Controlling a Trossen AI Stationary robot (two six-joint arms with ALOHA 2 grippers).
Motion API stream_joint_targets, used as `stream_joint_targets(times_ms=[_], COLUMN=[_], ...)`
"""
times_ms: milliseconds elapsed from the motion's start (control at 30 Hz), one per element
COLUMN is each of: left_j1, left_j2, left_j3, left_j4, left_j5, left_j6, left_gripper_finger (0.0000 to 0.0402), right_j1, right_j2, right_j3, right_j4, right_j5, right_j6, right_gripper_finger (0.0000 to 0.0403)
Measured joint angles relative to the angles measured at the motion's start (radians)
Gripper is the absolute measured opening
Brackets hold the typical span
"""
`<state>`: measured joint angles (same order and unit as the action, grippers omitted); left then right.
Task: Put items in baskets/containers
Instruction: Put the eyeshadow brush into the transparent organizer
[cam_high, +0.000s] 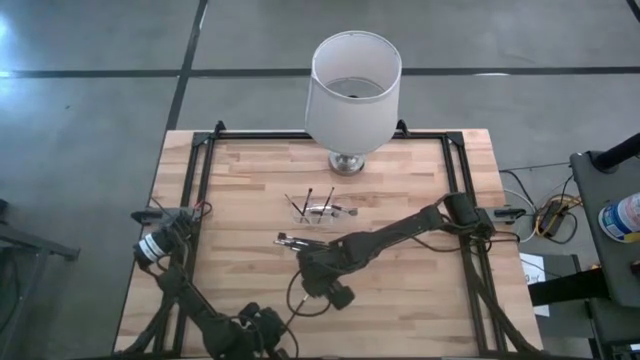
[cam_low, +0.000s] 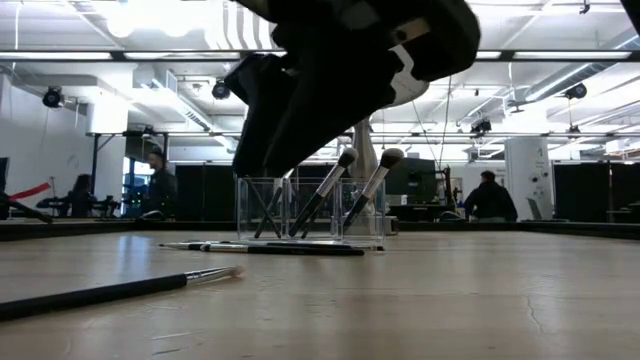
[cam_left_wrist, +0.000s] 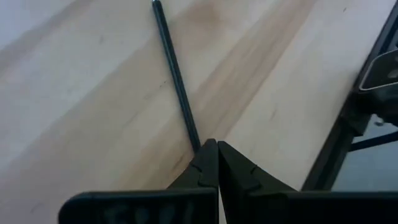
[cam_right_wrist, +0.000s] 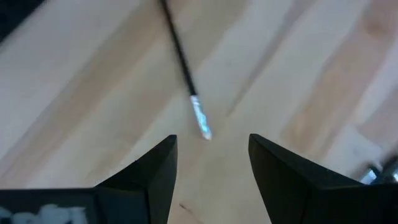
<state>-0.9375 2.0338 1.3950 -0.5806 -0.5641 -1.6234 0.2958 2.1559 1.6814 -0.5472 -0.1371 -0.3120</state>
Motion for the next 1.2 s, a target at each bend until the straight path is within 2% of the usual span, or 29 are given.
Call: stream_joint_targets(times_ms=[67, 267, 467, 700, 800, 967, 1200], left_j1=[0.001, 0.007, 0.012, 0.016, 0.029, 0.039, 0.042], left_j2=[0.0, -0.003, -0.003, -0.003, -0.003, -0.041, -0.182], left_j3=[-0.025, -0.066, -0.075, -0.075, -0.076, -0.076, -0.112], left_j4=[0.033, 0.056, 0.066, 0.065, 0.031, -0.128, -0.23], left_j5=[0.0, -0.012, -0.003, -0.025, -0.056, -0.06, -0.058], left_j6=[-0.002, -0.047, -0.048, -0.065, -0.059, -0.121, 0.125], left_gripper_finger=[0.0, 0.0, 0.0, 0.0, 0.0, 0.0, 0.0003], right_j1=[-0.002, 0.001, 0.0, -0.003, -0.003, 0.002, 0.008], right_j2=[0.001, 0.024, 0.082, 0.073, 0.068, 0.071, 0.067], right_j3=[0.0, -0.002, -0.003, 0.019, 0.036, 0.021, 0.01], right_j4=[0.005, 0.033, 0.086, 0.098, 0.09, 0.085, -0.003], right_j5=[-0.041, -0.05, -0.052, -0.024, -0.059, -0.082, -0.082], right_j6=[-0.045, -0.096, -0.065, 0.038, 0.1, 0.161, 0.096], right_gripper_finger=[0.0194, 0.0194, 0.0194, 0.0194, 0.0194, 0.0194, 0.0194])
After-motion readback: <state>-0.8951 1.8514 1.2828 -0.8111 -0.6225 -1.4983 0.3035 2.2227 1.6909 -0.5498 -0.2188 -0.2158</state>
